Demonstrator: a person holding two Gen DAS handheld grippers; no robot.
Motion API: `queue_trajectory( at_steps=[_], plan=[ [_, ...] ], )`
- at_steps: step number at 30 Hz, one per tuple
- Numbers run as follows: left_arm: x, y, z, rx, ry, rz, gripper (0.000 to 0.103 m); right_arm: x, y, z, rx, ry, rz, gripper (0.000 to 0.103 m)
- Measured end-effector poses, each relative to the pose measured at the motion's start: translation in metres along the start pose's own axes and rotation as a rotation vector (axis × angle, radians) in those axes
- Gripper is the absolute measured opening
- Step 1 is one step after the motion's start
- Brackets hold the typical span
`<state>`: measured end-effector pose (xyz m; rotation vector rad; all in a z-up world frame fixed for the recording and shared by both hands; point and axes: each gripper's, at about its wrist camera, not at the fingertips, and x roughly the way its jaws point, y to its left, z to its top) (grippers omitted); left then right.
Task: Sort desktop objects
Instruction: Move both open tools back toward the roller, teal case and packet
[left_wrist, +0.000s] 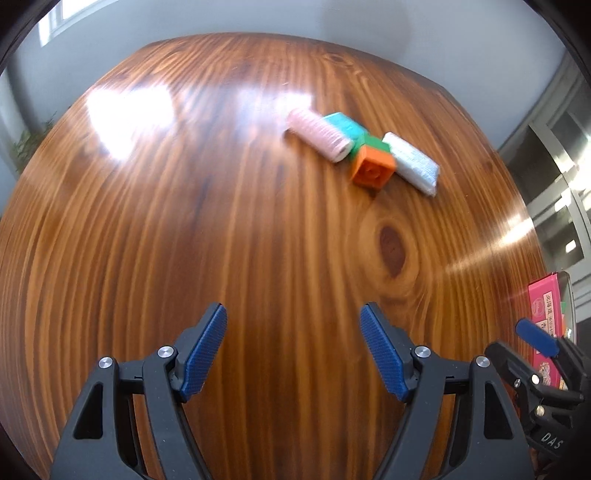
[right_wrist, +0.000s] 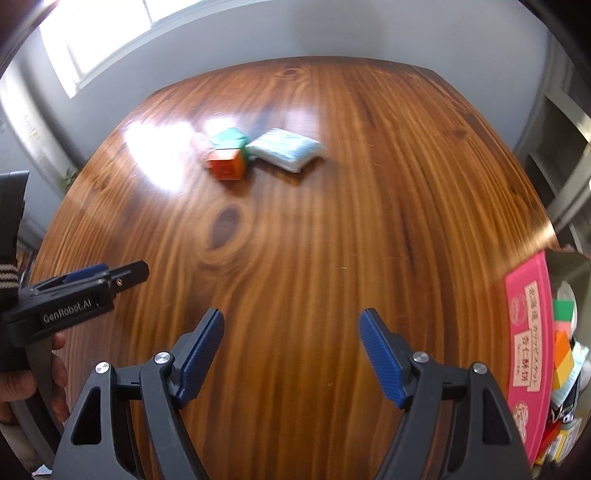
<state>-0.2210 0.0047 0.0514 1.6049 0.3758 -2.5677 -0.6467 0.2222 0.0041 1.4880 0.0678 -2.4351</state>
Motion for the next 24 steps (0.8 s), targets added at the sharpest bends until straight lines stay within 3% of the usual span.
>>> queue_trajectory(
  at_steps=[6, 13, 24],
  plan=[
    [0.013, -0.014, 0.042, 0.041, -0.016, -0.023, 0.078, 0.002, -0.010, 0.004, 0.041, 0.003, -0.033, 0.079],
    [0.021, -0.028, 0.083, 0.070, -0.048, -0.018, 0.078, -0.014, -0.004, 0.004, -0.014, -0.054, -0.038, 0.080],
    [0.039, -0.022, 0.098, 0.029, -0.029, -0.004, 0.078, -0.004, -0.011, 0.006, 0.022, -0.041, -0.019, 0.080]
  ],
)
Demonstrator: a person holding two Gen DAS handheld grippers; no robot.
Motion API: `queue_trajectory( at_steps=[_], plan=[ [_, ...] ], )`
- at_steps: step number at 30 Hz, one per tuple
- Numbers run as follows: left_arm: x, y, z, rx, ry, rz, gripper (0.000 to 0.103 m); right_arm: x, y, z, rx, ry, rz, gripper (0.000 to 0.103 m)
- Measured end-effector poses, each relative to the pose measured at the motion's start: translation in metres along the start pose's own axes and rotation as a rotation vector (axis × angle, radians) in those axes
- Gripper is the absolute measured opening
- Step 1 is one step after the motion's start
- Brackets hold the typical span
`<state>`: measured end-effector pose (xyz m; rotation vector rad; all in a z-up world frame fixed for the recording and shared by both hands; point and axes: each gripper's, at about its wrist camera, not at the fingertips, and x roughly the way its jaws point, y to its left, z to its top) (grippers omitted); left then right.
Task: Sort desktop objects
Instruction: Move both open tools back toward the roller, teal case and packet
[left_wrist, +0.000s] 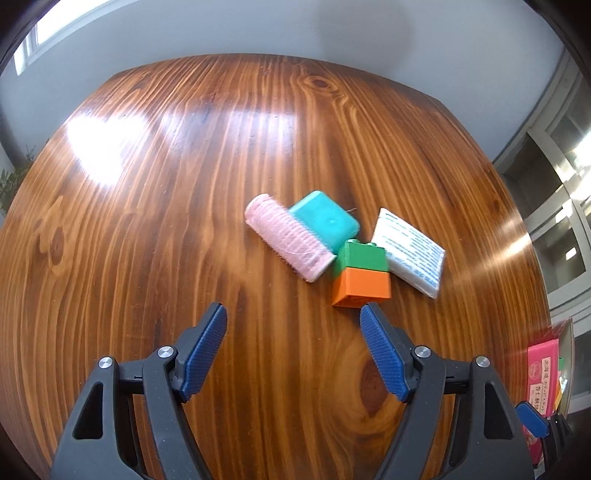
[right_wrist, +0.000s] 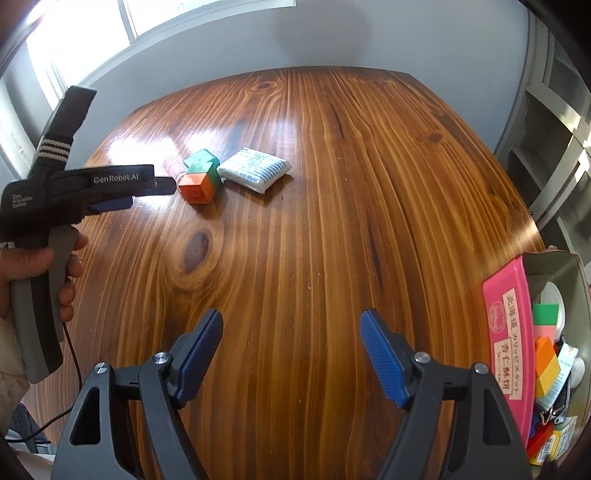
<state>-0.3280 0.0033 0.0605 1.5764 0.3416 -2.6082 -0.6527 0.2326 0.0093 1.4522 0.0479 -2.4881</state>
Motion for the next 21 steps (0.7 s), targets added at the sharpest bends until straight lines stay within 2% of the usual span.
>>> queue_trajectory(
  at_steps=[6, 15, 21],
  plan=[
    [0.012, 0.013, 0.012, -0.066, 0.011, 0.004, 0.078, 0.017, -0.002, 0.012, 0.000, 0.029, 0.010, 0.080],
    [0.028, 0.003, 0.035, -0.070, -0.015, -0.019, 0.079, 0.036, -0.005, 0.035, 0.011, 0.027, 0.015, 0.080],
    [0.041, 0.016, 0.043, -0.091, 0.003, 0.018, 0.081, 0.050, -0.004, 0.058, -0.003, 0.009, 0.026, 0.080]
  ],
)
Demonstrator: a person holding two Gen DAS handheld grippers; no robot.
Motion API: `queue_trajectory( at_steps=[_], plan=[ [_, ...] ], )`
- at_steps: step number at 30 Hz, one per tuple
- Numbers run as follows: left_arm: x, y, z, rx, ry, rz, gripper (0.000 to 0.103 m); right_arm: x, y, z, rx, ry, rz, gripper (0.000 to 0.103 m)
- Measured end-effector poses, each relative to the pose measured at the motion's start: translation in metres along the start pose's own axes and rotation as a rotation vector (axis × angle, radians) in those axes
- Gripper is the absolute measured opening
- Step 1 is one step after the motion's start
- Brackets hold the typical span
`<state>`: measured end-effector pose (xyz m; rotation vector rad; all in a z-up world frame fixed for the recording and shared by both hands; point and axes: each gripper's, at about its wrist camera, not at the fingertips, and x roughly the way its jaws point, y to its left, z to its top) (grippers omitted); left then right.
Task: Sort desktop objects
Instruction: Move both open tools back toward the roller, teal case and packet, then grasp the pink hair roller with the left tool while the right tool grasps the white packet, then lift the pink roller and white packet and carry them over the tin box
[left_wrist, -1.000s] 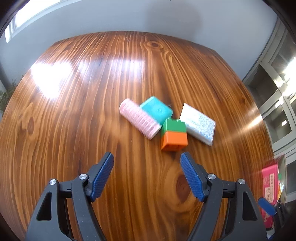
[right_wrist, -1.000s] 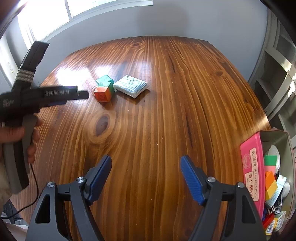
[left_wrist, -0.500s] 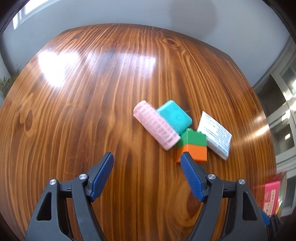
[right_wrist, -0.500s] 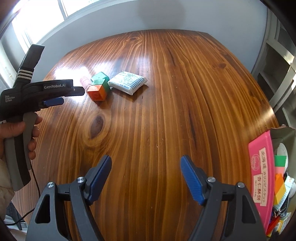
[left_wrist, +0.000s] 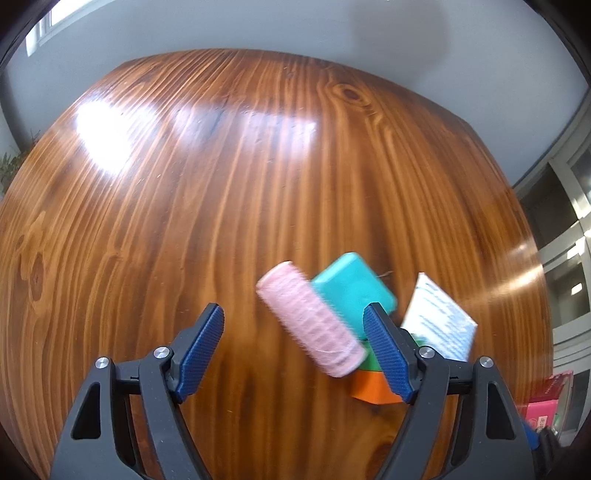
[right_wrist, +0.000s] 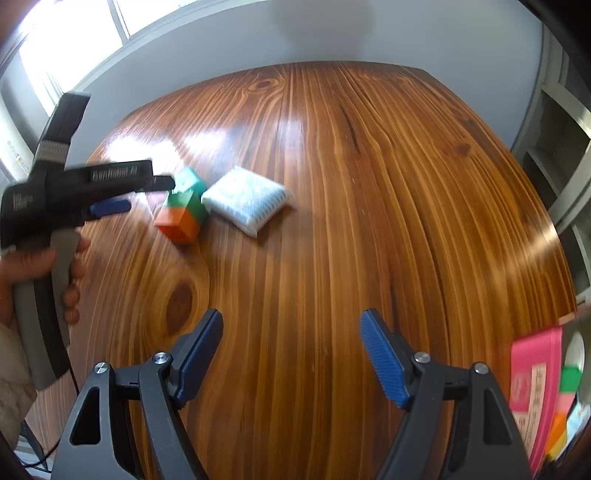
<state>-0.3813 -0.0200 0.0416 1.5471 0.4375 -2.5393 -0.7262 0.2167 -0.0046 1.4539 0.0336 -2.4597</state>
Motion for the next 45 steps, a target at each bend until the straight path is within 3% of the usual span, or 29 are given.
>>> queue_trajectory(
  at_steps=[9, 20, 25, 27, 29, 31, 33, 38, 45],
  plan=[
    [0.000, 0.022, 0.000, 0.014, 0.004, 0.025, 0.081, 0.022, 0.010, 0.043, -0.064, -0.053, 0.007, 0.080],
    [0.009, 0.009, 0.009, 0.128, -0.048, 0.076, 0.080, 0.064, 0.020, 0.082, -0.178, -0.044, 0.041, 0.080],
    [0.017, 0.001, 0.020, 0.183, -0.074, 0.074, 0.041, 0.078, 0.026, 0.088, -0.230, -0.010, 0.079, 0.080],
    [0.018, 0.000, 0.024, 0.184, -0.073, 0.070, 0.033, 0.081, 0.030, 0.089, -0.246, -0.003, 0.087, 0.080],
    [0.018, -0.002, 0.022, 0.183, -0.073, 0.061, 0.032, 0.085, 0.033, 0.089, -0.252, 0.018, 0.099, 0.078],
    [0.014, -0.003, 0.012, 0.191, -0.083, 0.063, 0.032, 0.086, 0.036, 0.084, -0.266, 0.026, 0.088, 0.063],
    [0.011, -0.004, 0.008, 0.191, -0.092, 0.062, 0.032, 0.083, 0.039, 0.080, -0.292, 0.022, 0.068, 0.054],
    [-0.007, 0.004, -0.011, 0.174, -0.110, 0.085, 0.032, 0.069, 0.038, 0.062, -0.276, 0.030, 0.065, 0.053],
    [-0.051, -0.002, -0.048, 0.168, -0.139, 0.086, 0.032, 0.013, 0.022, 0.009, -0.204, 0.004, 0.116, 0.052]
  ],
)
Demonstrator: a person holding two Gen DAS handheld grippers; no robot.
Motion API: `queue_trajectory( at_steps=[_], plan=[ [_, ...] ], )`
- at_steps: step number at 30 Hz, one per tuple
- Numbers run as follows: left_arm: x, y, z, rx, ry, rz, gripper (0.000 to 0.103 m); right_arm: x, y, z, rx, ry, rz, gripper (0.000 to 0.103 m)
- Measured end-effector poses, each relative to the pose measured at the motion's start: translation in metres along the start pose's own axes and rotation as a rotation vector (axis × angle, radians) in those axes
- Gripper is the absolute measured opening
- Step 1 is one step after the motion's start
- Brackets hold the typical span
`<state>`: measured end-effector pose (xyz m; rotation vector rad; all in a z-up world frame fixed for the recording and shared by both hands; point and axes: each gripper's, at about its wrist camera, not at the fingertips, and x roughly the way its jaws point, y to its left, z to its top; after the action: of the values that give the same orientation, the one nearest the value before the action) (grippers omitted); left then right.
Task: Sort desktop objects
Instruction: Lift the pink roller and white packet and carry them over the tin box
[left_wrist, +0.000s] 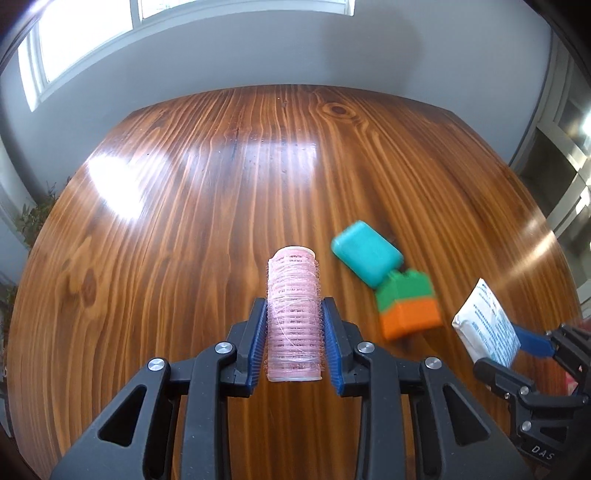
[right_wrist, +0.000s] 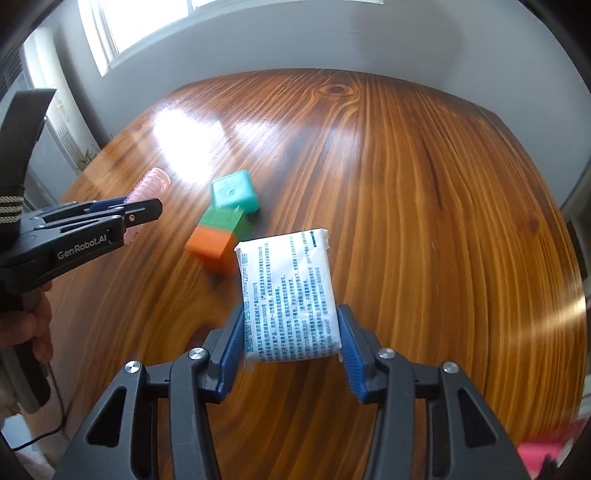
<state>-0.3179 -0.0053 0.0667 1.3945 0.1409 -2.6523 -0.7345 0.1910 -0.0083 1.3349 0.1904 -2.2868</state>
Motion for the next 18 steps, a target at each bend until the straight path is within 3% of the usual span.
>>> queue_trajectory(
  at_steps=[10, 18],
  plan=[
    [-0.048, -0.061, -0.041, 0.044, 0.010, -0.069, 0.032, -0.067, -0.012, -0.055, 0.048, -0.025, -0.003, 0.052],
    [-0.075, -0.126, -0.058, 0.106, -0.004, -0.148, 0.032, -0.118, -0.044, -0.074, 0.048, -0.086, -0.060, 0.053]
  ],
)
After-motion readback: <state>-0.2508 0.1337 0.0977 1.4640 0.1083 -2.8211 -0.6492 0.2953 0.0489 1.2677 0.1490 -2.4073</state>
